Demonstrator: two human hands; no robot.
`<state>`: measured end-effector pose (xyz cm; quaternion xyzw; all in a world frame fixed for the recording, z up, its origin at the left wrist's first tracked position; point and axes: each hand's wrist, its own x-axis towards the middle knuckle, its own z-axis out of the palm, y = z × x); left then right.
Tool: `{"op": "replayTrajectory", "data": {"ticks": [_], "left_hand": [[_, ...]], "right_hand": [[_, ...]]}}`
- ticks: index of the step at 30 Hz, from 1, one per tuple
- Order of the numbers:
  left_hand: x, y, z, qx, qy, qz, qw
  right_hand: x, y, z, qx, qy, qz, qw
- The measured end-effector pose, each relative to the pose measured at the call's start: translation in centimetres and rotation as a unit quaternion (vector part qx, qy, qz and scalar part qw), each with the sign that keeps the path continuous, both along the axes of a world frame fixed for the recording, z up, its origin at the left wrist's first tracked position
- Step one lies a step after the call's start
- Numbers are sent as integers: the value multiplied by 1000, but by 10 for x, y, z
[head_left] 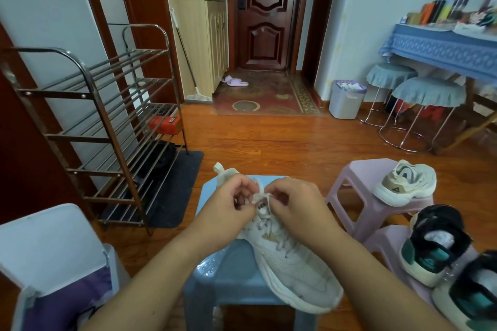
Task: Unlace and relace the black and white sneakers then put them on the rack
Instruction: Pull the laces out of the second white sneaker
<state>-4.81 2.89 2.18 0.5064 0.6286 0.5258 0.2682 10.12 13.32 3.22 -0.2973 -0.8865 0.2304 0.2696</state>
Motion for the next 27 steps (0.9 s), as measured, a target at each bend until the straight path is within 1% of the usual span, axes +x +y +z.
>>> {"op": "replayTrajectory", "data": {"ticks": [2, 4, 5, 6, 7, 8, 9, 10, 11, 12, 13, 14, 15, 16, 17, 18, 19, 20, 21, 22, 23, 24, 26, 27], "left_hand": [[-1, 0, 1, -7, -5, -5, 1000], [-3, -2, 3, -13, -8, -18, 1000], [-5, -2, 4, -16, -6, -22, 1000], [-6, -4, 5, -17, -3, -25, 1000], [-7, -5, 5, -18, 1, -26, 999], [-7, -6, 6, -19, 6, -28, 999], [-6, -8, 7, -19, 11, -31, 999], [-6, -9, 8, -20, 17, -33, 999], [-7, -11, 8, -18, 27, -32, 999], [-9, -13, 8, -16, 38, -26, 999], [-12, -14, 8, -15, 50, -17, 999], [-14, -15, 10, -12, 60, -7, 998], [-14, -16, 12, -7, 66, 3, 998], [-13, -16, 14, -1, 57, 13, 998], [-10, -16, 16, 3, 28, 21, 999], [-5, -15, 19, 4, -21, 22, 1000], [-1, -14, 22, 7, -79, 16, 997], [2, -13, 26, 16, -141, 5, 990], [2, -13, 28, 25, -195, -8, 980], [2, -14, 32, 29, -239, -23, 970], [2, -16, 35, 27, -248, -30, 968], [3, -18, 37, 23, -225, -25, 974], [5, -19, 32, 3, -92, 6, 996], [5, -19, 25, -14, -15, 14, 1000]], "right_hand": [[2, -1, 5, 7, 18, 0, 1000], [5, 5, 14, -29, 40, -25, 998], [9, 17, 15, -63, 61, -73, 993], [13, 31, 13, -101, 89, -151, 979], [19, 47, 10, -144, 123, -245, 951], [29, 59, 8, -199, 169, -332, 906], [38, 68, 8, -264, 221, -397, 851], [48, 72, 5, -318, 257, -438, 801], [57, 77, 1, -346, 260, -460, 776], [64, 81, -4, -345, 217, -477, 779], [67, 83, -6, -324, 146, -480, 802], [65, 82, -6, -283, 77, -460, 838], [61, 79, -5, -236, 29, -409, 881], [54, 74, -2, -199, 5, -332, 922], [46, 65, 2, -186, 7, -238, 953], [37, 53, 7, -192, 14, -143, 971], [26, 37, 13, -200, 10, -49, 978], [17, 22, 15, -188, -10, 33, 982], [8, 9, 14, -154, -37, 90, 983], [1, 3, 9, -117, -60, 112, 985], [-6, -1, 3, -89, -67, 109, 988], [-10, -2, -2, -73, -47, 93, 992], [-15, -4, -1, -93, 26, 47, 994], [-16, -5, 2, -112, 61, 33, 991]]}}
